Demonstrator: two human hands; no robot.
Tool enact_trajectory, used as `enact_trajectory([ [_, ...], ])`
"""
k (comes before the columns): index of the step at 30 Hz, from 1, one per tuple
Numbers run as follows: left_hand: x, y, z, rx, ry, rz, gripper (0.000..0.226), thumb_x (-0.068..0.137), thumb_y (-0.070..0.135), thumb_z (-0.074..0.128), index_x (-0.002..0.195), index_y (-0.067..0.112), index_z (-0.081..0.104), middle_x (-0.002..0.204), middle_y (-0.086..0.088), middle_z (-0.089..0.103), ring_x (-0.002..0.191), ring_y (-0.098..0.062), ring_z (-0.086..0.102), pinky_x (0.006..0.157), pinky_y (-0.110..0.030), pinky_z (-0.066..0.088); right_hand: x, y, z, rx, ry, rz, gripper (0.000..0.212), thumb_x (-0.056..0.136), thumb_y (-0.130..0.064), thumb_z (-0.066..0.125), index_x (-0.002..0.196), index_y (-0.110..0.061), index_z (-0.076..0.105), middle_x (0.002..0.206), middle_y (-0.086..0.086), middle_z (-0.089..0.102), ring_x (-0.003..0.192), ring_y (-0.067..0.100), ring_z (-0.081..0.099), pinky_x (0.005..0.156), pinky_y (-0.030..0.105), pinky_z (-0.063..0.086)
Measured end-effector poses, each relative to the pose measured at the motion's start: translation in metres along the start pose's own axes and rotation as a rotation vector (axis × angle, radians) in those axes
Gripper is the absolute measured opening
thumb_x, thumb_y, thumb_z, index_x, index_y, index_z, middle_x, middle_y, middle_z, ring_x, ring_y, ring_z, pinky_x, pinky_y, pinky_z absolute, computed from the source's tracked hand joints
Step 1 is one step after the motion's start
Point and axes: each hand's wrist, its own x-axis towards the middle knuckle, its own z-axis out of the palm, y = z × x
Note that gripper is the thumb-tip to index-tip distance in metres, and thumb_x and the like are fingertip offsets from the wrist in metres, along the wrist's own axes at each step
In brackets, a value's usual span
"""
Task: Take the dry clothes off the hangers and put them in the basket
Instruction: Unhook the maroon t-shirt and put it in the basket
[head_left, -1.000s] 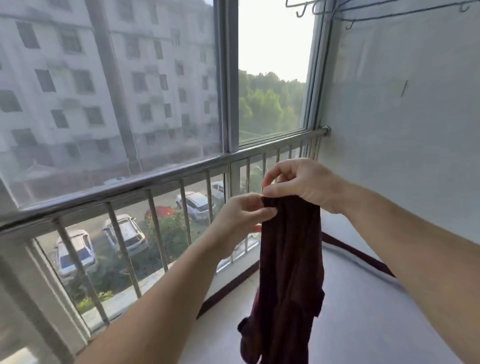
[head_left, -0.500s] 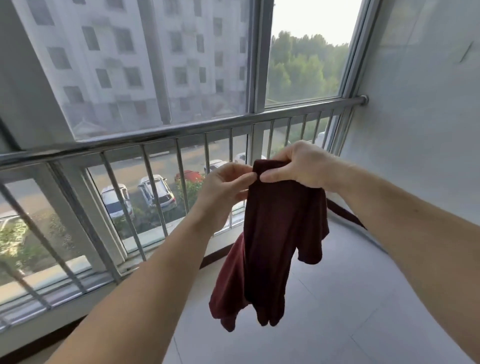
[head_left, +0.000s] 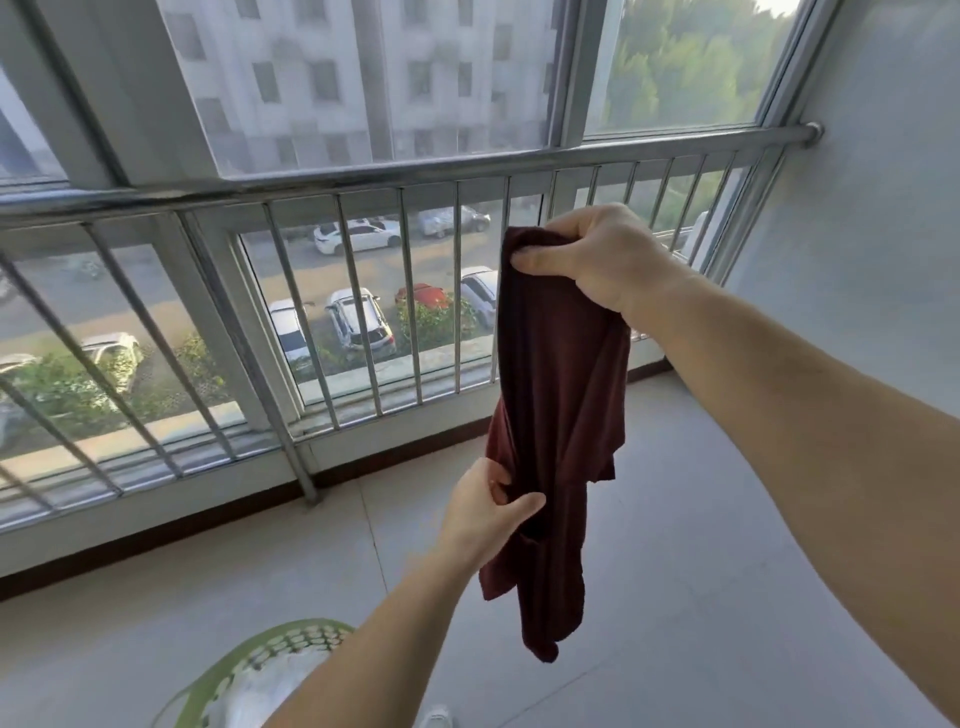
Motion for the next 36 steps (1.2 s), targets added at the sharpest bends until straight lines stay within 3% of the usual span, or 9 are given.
enact_trajectory([
  [4, -0.010, -0.015, 0.007, 0.032, 0.102, -0.041, 0.025, 0.080, 0.026, 0.067, 0.100, 0.017, 0.054, 0.091, 0.005, 0.062, 0.075, -0.005, 0.060, 0.057, -0.016, 0.046, -0.015, -0.011, 0.005, 0.047, -0.025, -0.012, 0.007, 0.076, -0.028, 0.076, 0.079, -0.023, 0.071, 0.072, -0.004, 0.066, 0.064, 0.009, 0.062, 0.067, 0.024, 0.057],
  [7, -0.008, -0.029, -0.001, 0.122, 0.159, -0.078, 0.019, 0.081, 0.018, 0.057, 0.099, 0.012, 0.058, 0.095, -0.003, 0.062, 0.077, -0.017, 0.061, 0.062, -0.031, 0.052, -0.022, -0.018, 0.007, 0.101, -0.020, -0.017, 0.006, 0.075, -0.027, 0.077, 0.077, -0.026, 0.071, 0.070, -0.006, 0.067, 0.062, 0.009, 0.064, 0.066, 0.024, 0.059],
  [10, -0.008, -0.043, -0.019, 0.214, 0.152, -0.084, 0.013, 0.081, 0.012, 0.053, 0.093, 0.009, 0.059, 0.094, -0.007, 0.061, 0.075, -0.019, 0.058, 0.057, -0.026, 0.042, -0.024, -0.023, 0.009, 0.135, -0.003, -0.023, 0.008, 0.075, -0.026, 0.076, 0.081, -0.021, 0.073, 0.071, -0.004, 0.068, 0.063, 0.010, 0.064, 0.066, 0.025, 0.058],
  [14, -0.016, -0.062, -0.059, 0.174, 0.143, -0.124, 0.007, 0.082, 0.012, 0.058, 0.086, 0.007, 0.058, 0.083, -0.006, 0.063, 0.078, -0.022, 0.059, 0.065, -0.031, 0.043, -0.025, -0.022, 0.021, 0.148, 0.021, 0.006, 0.006, 0.076, -0.025, 0.076, 0.076, -0.027, 0.070, 0.072, -0.005, 0.068, 0.061, 0.007, 0.064, 0.062, 0.020, 0.058],
  [19, -0.036, -0.091, -0.136, 0.169, 0.109, -0.137, 0.009, 0.083, 0.012, 0.064, 0.080, 0.012, 0.055, 0.075, 0.003, 0.059, 0.073, -0.015, 0.053, 0.059, -0.023, 0.036, -0.024, -0.017, 0.055, 0.125, 0.078, 0.126, 0.012, 0.078, -0.028, 0.074, 0.089, -0.026, 0.070, 0.073, -0.008, 0.066, 0.057, 0.001, 0.060, 0.049, 0.008, 0.050],
  [24, -0.046, -0.113, -0.200, 0.072, 0.203, -0.185, 0.008, 0.090, 0.017, 0.056, 0.086, 0.012, 0.050, 0.080, -0.001, 0.053, 0.076, -0.019, 0.047, 0.063, -0.028, 0.035, -0.029, -0.013, 0.092, 0.068, 0.094, 0.198, 0.019, 0.078, -0.029, 0.074, 0.093, -0.017, 0.072, 0.082, 0.002, 0.066, 0.070, 0.015, 0.061, 0.073, 0.029, 0.055],
  [29, -0.050, -0.122, -0.238, 0.007, 0.284, -0.188, 0.012, 0.091, 0.022, 0.054, 0.094, 0.010, 0.050, 0.086, -0.005, 0.055, 0.081, -0.022, 0.050, 0.073, -0.036, 0.039, -0.036, -0.016, 0.130, 0.013, 0.120, 0.220, 0.019, 0.076, -0.032, 0.075, 0.090, -0.019, 0.073, 0.090, 0.006, 0.070, 0.082, 0.021, 0.066, 0.083, 0.037, 0.056],
  [32, -0.050, -0.119, -0.250, -0.035, 0.277, -0.182, 0.014, 0.090, 0.027, 0.057, 0.090, 0.013, 0.052, 0.083, -0.005, 0.057, 0.078, -0.023, 0.053, 0.073, -0.038, 0.042, -0.039, -0.012, 0.150, -0.043, 0.164, 0.240, 0.024, 0.076, -0.035, 0.073, 0.088, -0.015, 0.073, 0.092, 0.013, 0.071, 0.088, 0.028, 0.067, 0.083, 0.044, 0.055],
  [36, -0.051, -0.114, -0.256, -0.203, 0.254, -0.255, 0.018, 0.089, 0.030, 0.059, 0.087, 0.013, 0.054, 0.085, -0.009, 0.060, 0.075, -0.023, 0.056, 0.073, -0.040, 0.049, -0.048, -0.002, 0.179, -0.070, 0.213, 0.283, 0.030, 0.081, -0.038, 0.067, 0.088, -0.009, 0.073, 0.081, 0.012, 0.069, 0.076, 0.026, 0.063, 0.072, 0.036, 0.051],
])
